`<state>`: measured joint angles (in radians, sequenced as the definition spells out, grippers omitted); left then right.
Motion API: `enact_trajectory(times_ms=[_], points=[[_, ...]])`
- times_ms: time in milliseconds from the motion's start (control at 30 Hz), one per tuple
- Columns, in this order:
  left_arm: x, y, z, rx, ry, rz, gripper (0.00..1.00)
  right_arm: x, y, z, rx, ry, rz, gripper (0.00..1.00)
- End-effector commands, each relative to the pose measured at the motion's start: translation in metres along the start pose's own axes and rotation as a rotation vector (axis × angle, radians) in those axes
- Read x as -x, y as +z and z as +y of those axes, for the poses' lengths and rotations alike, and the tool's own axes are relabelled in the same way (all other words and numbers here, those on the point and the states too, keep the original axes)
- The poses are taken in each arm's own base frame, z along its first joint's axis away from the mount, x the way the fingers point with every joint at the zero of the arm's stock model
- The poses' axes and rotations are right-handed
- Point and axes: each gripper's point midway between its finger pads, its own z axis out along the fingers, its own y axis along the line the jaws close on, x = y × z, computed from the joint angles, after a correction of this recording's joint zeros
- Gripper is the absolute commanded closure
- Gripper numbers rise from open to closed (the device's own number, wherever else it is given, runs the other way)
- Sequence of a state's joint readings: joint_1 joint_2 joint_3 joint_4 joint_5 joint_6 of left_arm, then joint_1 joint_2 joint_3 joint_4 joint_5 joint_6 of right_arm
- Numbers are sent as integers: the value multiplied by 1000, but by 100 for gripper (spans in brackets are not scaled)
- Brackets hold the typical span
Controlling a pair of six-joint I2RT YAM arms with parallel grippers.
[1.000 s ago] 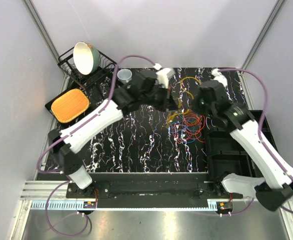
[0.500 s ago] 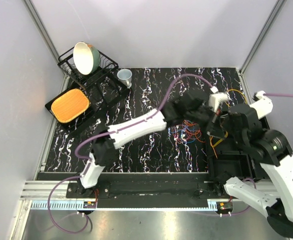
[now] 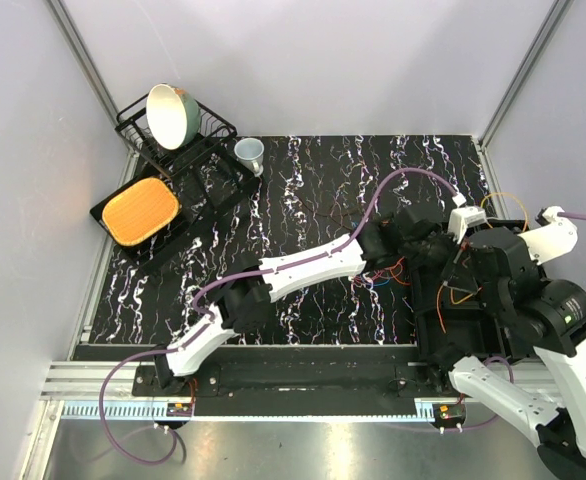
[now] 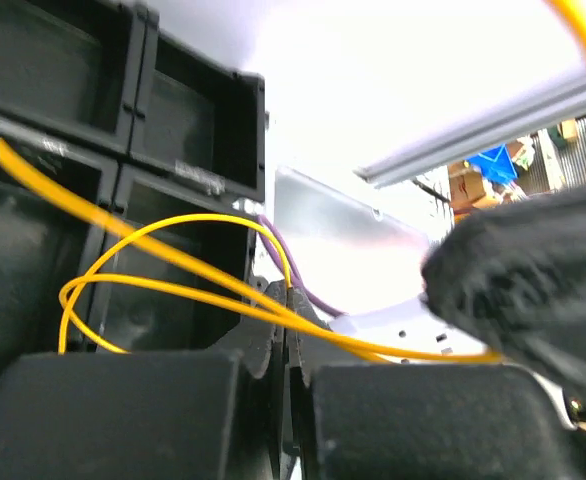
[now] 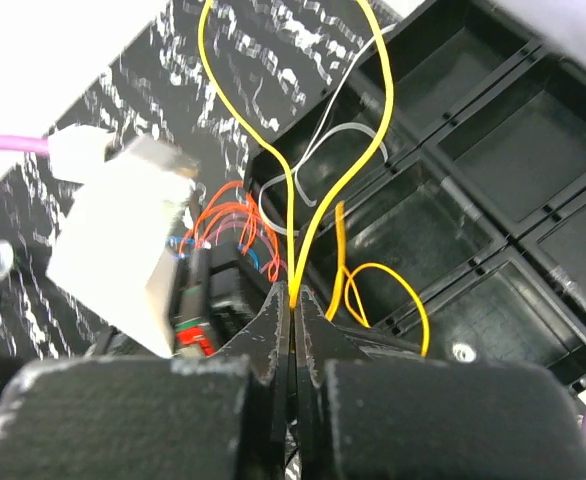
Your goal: Untangle the cables
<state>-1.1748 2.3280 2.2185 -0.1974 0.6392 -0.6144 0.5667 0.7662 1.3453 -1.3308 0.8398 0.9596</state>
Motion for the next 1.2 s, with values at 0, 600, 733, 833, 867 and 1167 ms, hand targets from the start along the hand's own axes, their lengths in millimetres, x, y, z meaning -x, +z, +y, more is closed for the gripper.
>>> enact_trajectory(times_ms=[0, 600, 733, 833, 867, 1167], points=[[61, -7, -36, -59, 162, -185, 100, 28, 1, -6, -45, 72, -138, 100], [44, 6, 48, 21, 132, -167, 100, -17, 47, -21, -174, 49, -207, 100], [26, 8, 61, 15, 85, -121, 100, -23, 53, -20, -191, 34, -201, 100], [13, 8, 67, 24, 65, -87, 97, -27, 56, -20, -204, 26, -199, 100], [11, 7, 68, 32, 58, -78, 91, -28, 57, -19, -206, 22, -198, 100], [7, -27, 77, 200, 63, -34, 5, -27, 59, -24, -236, -2, -222, 100]])
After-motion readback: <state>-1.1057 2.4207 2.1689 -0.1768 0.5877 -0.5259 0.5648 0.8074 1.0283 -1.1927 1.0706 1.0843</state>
